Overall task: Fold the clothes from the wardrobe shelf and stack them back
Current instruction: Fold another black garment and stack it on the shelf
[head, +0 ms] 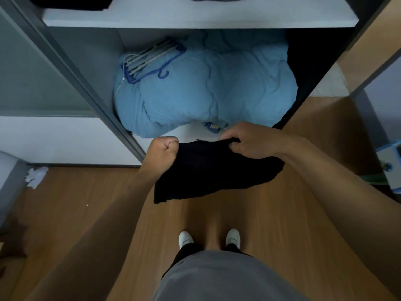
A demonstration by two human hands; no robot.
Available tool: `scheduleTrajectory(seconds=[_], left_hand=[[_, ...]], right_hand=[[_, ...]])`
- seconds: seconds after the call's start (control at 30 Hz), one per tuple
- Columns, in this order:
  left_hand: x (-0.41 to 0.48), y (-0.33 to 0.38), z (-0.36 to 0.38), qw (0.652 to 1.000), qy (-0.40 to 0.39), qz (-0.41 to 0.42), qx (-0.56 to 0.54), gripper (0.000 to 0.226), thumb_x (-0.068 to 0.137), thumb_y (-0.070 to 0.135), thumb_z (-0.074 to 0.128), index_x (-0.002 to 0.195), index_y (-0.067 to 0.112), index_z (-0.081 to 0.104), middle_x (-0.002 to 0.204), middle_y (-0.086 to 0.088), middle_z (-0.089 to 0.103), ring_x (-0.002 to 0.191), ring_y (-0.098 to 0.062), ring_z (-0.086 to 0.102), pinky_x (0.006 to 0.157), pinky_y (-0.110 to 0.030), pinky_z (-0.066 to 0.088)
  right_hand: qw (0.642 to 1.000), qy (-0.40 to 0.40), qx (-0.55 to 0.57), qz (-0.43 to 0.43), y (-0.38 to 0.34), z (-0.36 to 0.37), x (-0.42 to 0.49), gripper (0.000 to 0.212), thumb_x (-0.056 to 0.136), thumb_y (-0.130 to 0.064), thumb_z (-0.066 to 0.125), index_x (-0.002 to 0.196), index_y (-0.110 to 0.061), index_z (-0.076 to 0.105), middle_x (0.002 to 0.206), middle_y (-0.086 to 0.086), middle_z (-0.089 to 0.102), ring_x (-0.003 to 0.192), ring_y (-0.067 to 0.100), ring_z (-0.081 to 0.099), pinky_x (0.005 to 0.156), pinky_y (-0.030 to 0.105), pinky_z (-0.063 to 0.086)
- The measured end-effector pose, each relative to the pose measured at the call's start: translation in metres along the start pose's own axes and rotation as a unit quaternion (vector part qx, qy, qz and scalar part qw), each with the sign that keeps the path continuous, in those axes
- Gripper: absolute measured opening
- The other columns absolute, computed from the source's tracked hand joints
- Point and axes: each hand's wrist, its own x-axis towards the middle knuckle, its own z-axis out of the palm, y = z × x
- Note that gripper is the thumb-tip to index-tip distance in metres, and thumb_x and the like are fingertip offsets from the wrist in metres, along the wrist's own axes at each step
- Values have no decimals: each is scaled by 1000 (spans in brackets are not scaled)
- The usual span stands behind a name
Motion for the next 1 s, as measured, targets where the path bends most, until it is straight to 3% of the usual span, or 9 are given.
scheduleTrajectory(seconds=[0.13,0.27,0.37,0.43,0.53,0.67,0.87,0.93,1.0], left_hand=[[0,5,3,999,-23,23,27,27,84,1,41,57,0,41,55,-9,37,53,-12,38,51,-29,28],[1,14,4,999,-15,31,6,34,84,-6,42,54,11,38,54,-1,35,52,-8,35,49,-25,26],[3,17,2,1000,-5,18,-16,39,84,-8,42,54,15,36,54,-1,34,50,-6,34,48,-21,25],[3,14,0,1000,7,11,-27,35,84,-8,41,54,8,37,55,-6,34,50,-6,33,47,-22,24],[3,8,-2,1000,5,8,-24,30,85,-10,41,56,-2,40,57,-8,37,53,-9,35,51,-26,26],[10,9,8,1000,-13,-2,-19,27,88,-11,43,69,2,57,67,-6,51,62,-5,46,61,-24,35],[11,19,30,994,-64,76,-34,19,85,-16,54,82,-1,65,87,-21,61,87,-27,55,82,-36,40],[3,18,38,994,-69,85,-27,16,84,-9,64,99,-4,68,99,-23,61,97,-25,55,90,-32,42],[-5,12,42,996,-41,6,-83,21,86,-8,64,105,1,65,101,-16,59,96,-15,54,89,-21,42]], right_hand=[[998,23,45,31,-4,9,7,26,87,1,46,72,-10,64,71,-1,63,68,8,55,72,30,42],[988,57,129,57,-3,14,10,31,86,-15,51,74,12,55,65,5,45,62,19,42,62,31,29],[986,39,133,95,-1,10,8,32,80,-32,61,65,-3,59,56,3,49,52,16,46,55,31,33],[986,-12,117,121,1,6,5,38,77,-52,73,72,-15,73,62,-5,68,56,9,63,55,26,48],[990,-68,88,88,4,5,1,10,82,-50,75,81,-40,74,80,-18,74,74,-2,69,69,19,55],[994,-60,87,34,-3,10,4,12,93,-34,67,88,-27,76,76,-18,73,70,-3,66,65,13,49],[994,-71,88,-6,-9,13,8,33,100,-26,58,76,-48,63,66,-31,64,66,-11,58,67,11,39],[994,-59,93,-7,-7,16,9,21,100,-29,58,91,-44,69,78,-28,67,77,-8,61,74,16,42],[994,-47,103,3,-4,17,10,19,99,-31,58,113,-32,70,93,-24,69,88,-8,62,83,14,45]])
